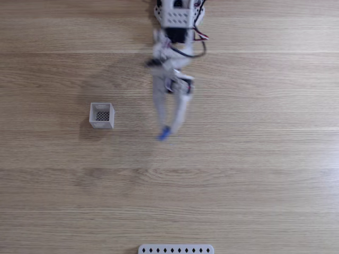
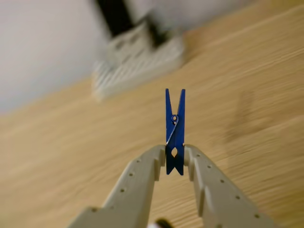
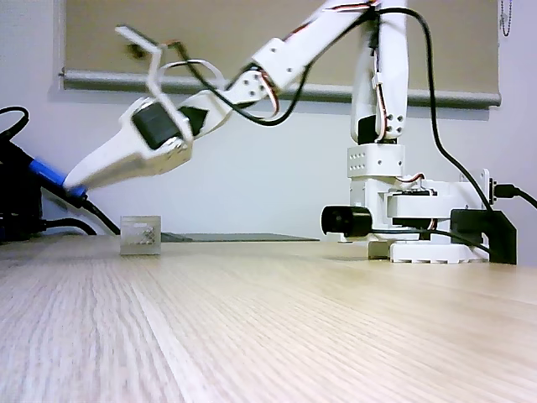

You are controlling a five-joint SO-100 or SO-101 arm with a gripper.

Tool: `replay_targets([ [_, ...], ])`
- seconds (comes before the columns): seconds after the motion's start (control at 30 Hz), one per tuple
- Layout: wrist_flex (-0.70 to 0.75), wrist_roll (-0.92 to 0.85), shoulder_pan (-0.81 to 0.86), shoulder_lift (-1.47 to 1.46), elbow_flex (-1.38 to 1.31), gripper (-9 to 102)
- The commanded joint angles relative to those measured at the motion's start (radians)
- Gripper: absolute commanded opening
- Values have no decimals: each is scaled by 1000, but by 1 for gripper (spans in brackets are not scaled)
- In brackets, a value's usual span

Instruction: Grasp a peg and put it in the crate.

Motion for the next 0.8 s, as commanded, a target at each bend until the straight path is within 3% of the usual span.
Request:
replay_targets([
  [0.0,-202,-8,166,121,74,-1],
  [0.2,-463,-8,351,-23,147,-1],
  [0.43,-669,-6,391,-250,146,-1],
  [0.77,-709,-6,400,-454,32,-1],
])
